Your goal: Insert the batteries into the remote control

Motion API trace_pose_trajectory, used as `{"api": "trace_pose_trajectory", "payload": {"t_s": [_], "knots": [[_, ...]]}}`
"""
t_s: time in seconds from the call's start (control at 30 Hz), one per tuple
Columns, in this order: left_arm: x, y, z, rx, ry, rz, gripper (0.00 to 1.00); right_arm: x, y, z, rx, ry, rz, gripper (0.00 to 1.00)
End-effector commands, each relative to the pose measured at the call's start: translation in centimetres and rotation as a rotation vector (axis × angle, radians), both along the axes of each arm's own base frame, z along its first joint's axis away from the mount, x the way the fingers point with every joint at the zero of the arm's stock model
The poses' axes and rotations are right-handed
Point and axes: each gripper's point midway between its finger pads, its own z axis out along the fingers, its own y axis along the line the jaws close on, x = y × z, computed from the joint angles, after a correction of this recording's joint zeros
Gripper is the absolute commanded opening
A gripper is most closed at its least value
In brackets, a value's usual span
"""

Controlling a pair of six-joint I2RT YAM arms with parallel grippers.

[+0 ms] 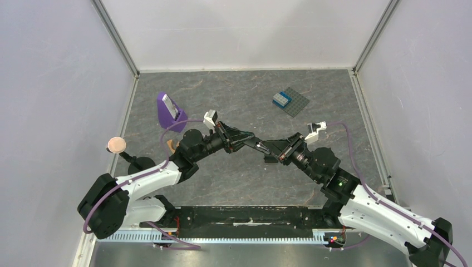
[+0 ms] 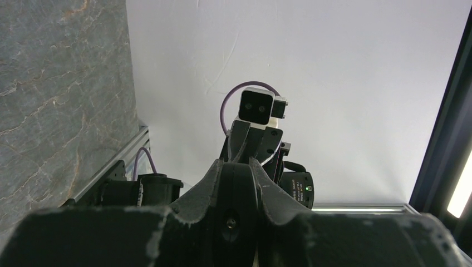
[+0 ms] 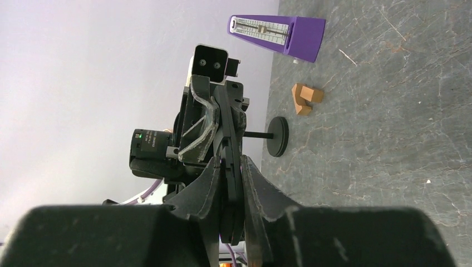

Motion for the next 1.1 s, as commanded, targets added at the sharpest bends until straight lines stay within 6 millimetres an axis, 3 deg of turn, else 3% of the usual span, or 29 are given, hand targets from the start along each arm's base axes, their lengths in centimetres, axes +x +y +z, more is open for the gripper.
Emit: {"api": "trace_pose_trajectory", "payload": {"t_s": [0.0, 0.1, 0.13, 0.3, 0.57, 0.73, 0.97, 1.07], "knots": [[-0.5, 0.3, 1.5, -0.057, -0.01, 0.0, 0.02, -0.1, 0.2, -0.7, -0.022, 0.002, 0.013, 0.23], [-0.4, 0.4, 1.4, -0.055, -0.007, 0.01, 0.02, -0.1, 0.0, -0.4, -0.013, -0.003, 0.006, 0.56], [-0.4, 0.5, 1.3, -0.054, -0.007, 0.013, 0.02, -0.2, -0.1, -0.3, -0.01, -0.007, 0.006, 0.62], [-0.4, 0.5, 1.1, -0.047, -0.012, 0.015, 0.02, -0.5, -0.6, -0.4, -0.005, -0.013, 0.0, 0.69], [-0.7, 1.0, 0.8, -0.034, -0.035, 0.023, 0.02, -1.4, -0.9, -1.0, -0.014, -0.03, 0.033, 0.67], [-1.0, 1.1, 1.0, -0.022, -0.067, 0.018, 0.02, -1.6, -1.1, -1.1, -0.016, -0.04, 0.034, 0.61], [-1.1, 1.2, 1.5, -0.032, -0.081, 0.02, 0.02, -1.7, -1.2, -1.7, -0.035, -0.027, 0.034, 0.34], [-1.2, 1.1, 2.0, -0.035, -0.095, 0.014, 0.02, -1.6, -1.1, -1.9, -0.038, -0.022, 0.034, 0.28]]}}
